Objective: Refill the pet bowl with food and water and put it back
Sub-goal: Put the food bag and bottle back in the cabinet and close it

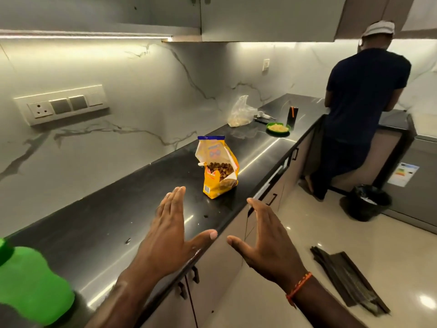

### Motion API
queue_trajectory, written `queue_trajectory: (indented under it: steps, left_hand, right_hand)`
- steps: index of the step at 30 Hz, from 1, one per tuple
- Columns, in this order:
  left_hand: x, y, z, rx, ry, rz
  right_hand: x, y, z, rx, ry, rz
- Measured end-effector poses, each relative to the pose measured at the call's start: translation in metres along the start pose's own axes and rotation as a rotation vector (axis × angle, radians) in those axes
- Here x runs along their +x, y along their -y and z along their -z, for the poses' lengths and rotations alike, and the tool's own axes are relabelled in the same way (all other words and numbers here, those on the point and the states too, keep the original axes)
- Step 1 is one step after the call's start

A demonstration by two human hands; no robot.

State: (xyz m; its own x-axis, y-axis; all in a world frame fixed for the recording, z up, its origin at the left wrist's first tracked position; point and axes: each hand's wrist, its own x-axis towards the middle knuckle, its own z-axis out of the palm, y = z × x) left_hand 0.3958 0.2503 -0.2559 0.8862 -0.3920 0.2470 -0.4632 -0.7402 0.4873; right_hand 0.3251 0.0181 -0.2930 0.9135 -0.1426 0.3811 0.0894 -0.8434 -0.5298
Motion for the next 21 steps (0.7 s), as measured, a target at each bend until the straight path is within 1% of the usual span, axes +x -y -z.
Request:
queue_trajectory:
  steps: [3,10,17,21]
  left_hand:
    - [0.043,0.016,-0.014,0.035,0.042,0.022]
    - [0.149,0.066,-0.037,0.063,0.104,0.081]
    - [0.217,0.086,-0.077,0.050,0.162,0.145]
    - [0.247,0.088,-0.104,0.045,0.207,0.206]
  right_hand:
    - [0.038,-0.018,-0.015,0.016,0.019,-0.023]
    - [0.139,-0.063,-0.053,0.038,0.125,-0.068]
    - [0.226,-0.105,-0.082,0.111,0.157,-0.095]
    - [0.270,-0.132,-0.097,0.098,0.203,-0.073]
